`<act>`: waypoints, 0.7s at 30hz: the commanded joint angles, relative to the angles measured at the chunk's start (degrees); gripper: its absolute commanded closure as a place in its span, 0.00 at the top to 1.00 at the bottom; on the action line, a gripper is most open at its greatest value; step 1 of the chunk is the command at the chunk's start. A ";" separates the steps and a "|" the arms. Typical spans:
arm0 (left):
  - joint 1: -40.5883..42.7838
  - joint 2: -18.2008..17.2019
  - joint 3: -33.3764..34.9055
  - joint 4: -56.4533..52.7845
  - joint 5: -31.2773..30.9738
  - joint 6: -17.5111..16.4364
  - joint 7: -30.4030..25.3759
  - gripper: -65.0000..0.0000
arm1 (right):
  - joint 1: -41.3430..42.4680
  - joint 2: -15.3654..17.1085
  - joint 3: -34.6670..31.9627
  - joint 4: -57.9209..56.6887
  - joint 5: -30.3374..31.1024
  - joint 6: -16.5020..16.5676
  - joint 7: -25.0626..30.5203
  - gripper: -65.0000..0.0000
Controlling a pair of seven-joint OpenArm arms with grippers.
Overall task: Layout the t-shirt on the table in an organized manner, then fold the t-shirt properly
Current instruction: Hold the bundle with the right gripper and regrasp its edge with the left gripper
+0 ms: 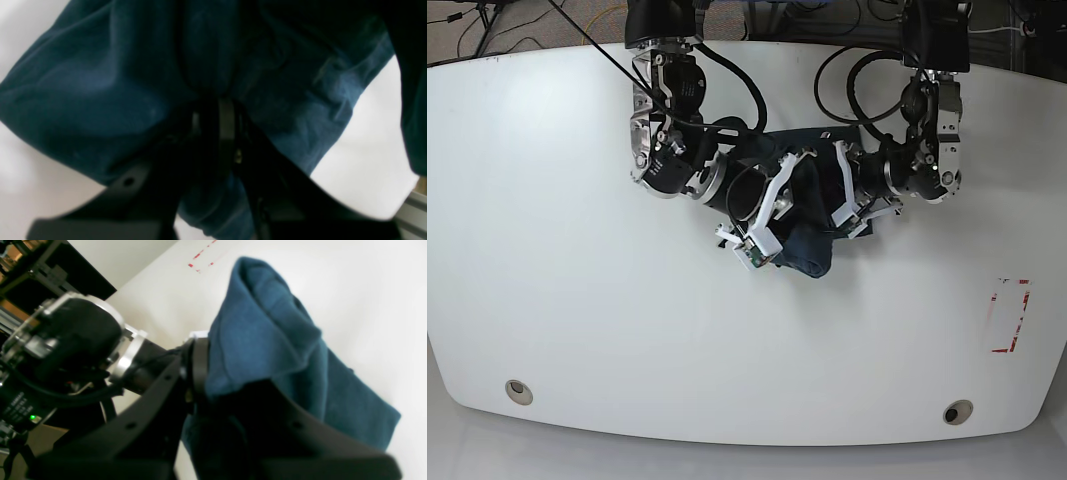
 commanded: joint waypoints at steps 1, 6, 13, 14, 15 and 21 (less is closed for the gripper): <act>0.66 -1.34 -1.28 1.54 3.63 0.58 5.92 0.07 | 0.87 -0.42 -0.11 1.18 1.67 0.38 1.93 0.04; 1.54 -3.89 -2.69 3.65 -0.68 0.58 6.00 0.07 | 0.87 -0.42 -0.11 1.18 1.67 0.38 1.93 0.04; 2.42 -7.06 -5.15 4.35 -9.12 0.58 5.92 0.07 | 0.87 -0.42 -0.11 1.26 1.58 0.38 1.93 0.04; 2.77 -7.14 -5.59 4.35 -10.08 0.58 5.92 0.07 | 0.87 -0.42 -0.11 1.26 1.58 0.38 1.93 0.04; 2.95 -7.41 -6.12 4.35 -11.40 0.58 5.92 0.07 | 0.87 -0.42 -0.11 1.26 1.58 0.38 1.93 0.04; 2.86 -8.11 -7.44 4.35 -15.18 0.58 5.92 0.07 | 0.78 -0.42 -0.11 1.26 1.58 0.38 1.93 0.04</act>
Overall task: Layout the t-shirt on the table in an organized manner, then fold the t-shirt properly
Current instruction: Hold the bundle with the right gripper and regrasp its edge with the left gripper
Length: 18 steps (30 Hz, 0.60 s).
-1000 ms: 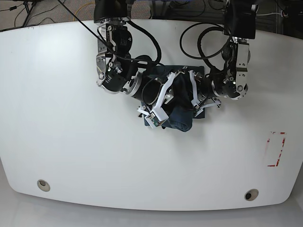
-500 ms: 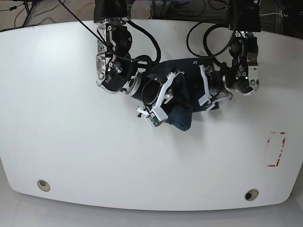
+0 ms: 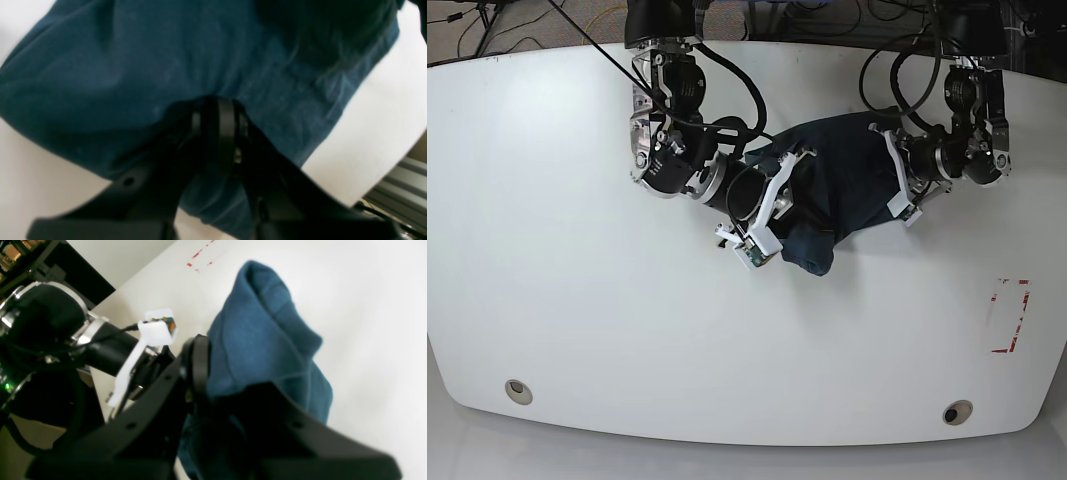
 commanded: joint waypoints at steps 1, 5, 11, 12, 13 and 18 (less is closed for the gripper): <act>-1.16 -0.33 -0.12 0.87 -1.24 -0.08 -0.47 0.07 | 0.82 -0.49 -0.11 1.24 1.60 0.38 1.93 0.04; -1.25 -0.33 0.15 0.44 -1.24 -0.08 -0.55 0.07 | 0.74 -0.49 -0.11 1.24 1.60 0.38 1.93 0.04; -2.30 0.02 2.43 0.35 -1.15 -0.08 -0.64 0.07 | 0.74 -0.49 -0.11 1.42 1.60 0.38 1.93 0.04; -2.83 0.02 3.22 0.35 -1.15 -0.08 -0.64 0.07 | 0.82 -0.49 -0.11 1.42 1.60 0.38 1.93 0.04; -3.01 0.02 3.75 0.35 -1.15 -0.08 -0.64 0.07 | 0.82 -0.49 -0.11 1.42 1.60 0.38 1.93 0.04; -3.62 0.81 4.54 0.87 -1.41 -0.08 -0.64 0.07 | 0.82 -0.49 -0.11 1.42 1.60 0.38 1.93 0.04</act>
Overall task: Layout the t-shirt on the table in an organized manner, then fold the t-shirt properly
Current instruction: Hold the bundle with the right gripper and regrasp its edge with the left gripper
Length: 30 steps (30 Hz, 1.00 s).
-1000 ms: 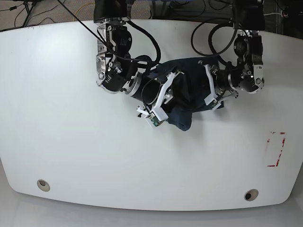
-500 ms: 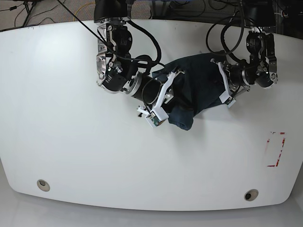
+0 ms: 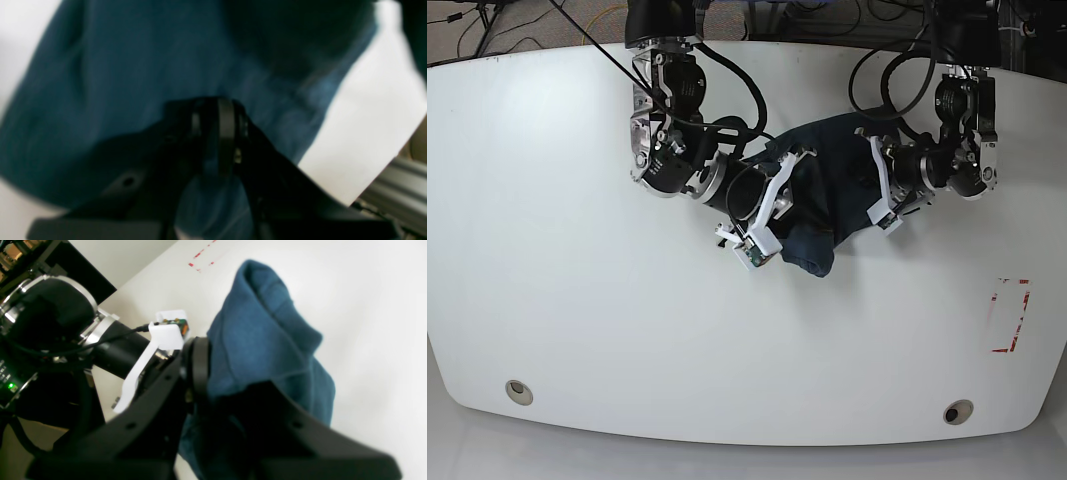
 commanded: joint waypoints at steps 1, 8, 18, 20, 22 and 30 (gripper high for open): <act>-0.74 0.22 -0.57 1.31 -0.65 -0.06 -0.53 0.07 | 0.91 -0.42 -0.07 1.31 1.64 0.38 1.93 0.04; -1.88 0.40 -1.98 4.04 -0.82 -0.06 -0.36 0.07 | 0.91 -0.42 -0.07 1.31 1.64 0.38 1.93 0.04; -1.09 -1.36 -6.73 8.96 -6.01 -0.06 -0.27 0.07 | 0.91 -0.42 -0.07 1.31 1.64 0.38 1.93 0.04; -0.21 -2.59 -6.73 9.22 -7.50 -0.06 -0.27 0.07 | 0.91 -0.42 -0.07 1.31 1.64 0.38 1.93 0.04; 0.41 -3.56 -6.81 9.22 -8.74 -0.06 -0.27 0.07 | 1.00 -0.42 -0.07 1.31 1.64 0.38 1.93 0.04; 4.63 -6.98 -6.99 8.70 -9.53 -0.06 -0.62 0.07 | 1.09 -0.42 -0.07 1.31 1.64 0.38 2.02 0.04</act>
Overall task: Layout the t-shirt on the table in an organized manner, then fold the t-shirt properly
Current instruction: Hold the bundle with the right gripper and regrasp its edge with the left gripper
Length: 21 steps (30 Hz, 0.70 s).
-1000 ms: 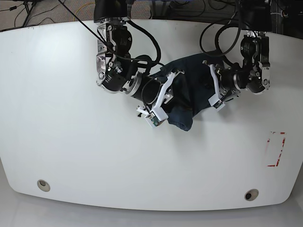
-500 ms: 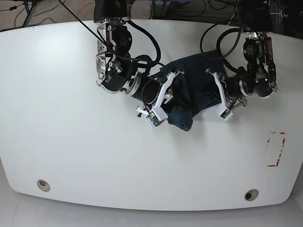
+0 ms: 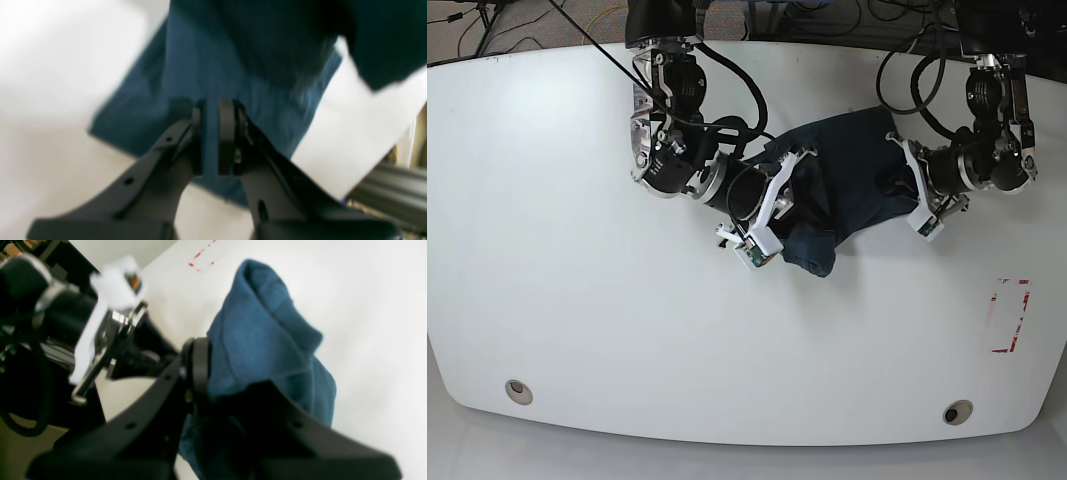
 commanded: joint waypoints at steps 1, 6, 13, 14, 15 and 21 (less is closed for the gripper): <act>0.70 -1.48 -0.52 0.57 -1.29 -0.06 -1.17 0.07 | 1.04 -0.40 -0.07 1.31 1.64 0.38 1.98 0.04; 2.81 -1.65 -2.63 0.57 -1.20 -0.06 -1.87 0.07 | 0.96 -0.40 -0.07 1.31 1.64 0.38 1.98 0.04; 2.63 -1.65 -3.07 -5.50 -1.02 -0.06 -2.75 0.07 | 0.96 -0.40 -0.07 1.31 1.64 0.38 1.98 0.04; 2.54 -1.65 -3.07 -6.29 -1.02 -0.06 -2.75 0.07 | 0.96 -0.40 -0.07 1.31 1.64 0.38 1.98 0.04; 2.19 -1.65 -3.07 -8.14 -1.02 -0.06 -2.84 0.07 | 0.96 -0.40 -0.07 1.31 1.64 0.38 1.98 0.04; 0.17 -1.65 -0.70 -13.50 -1.02 -0.06 -5.91 0.07 | 0.87 -0.40 -0.07 1.31 1.64 0.38 1.98 0.04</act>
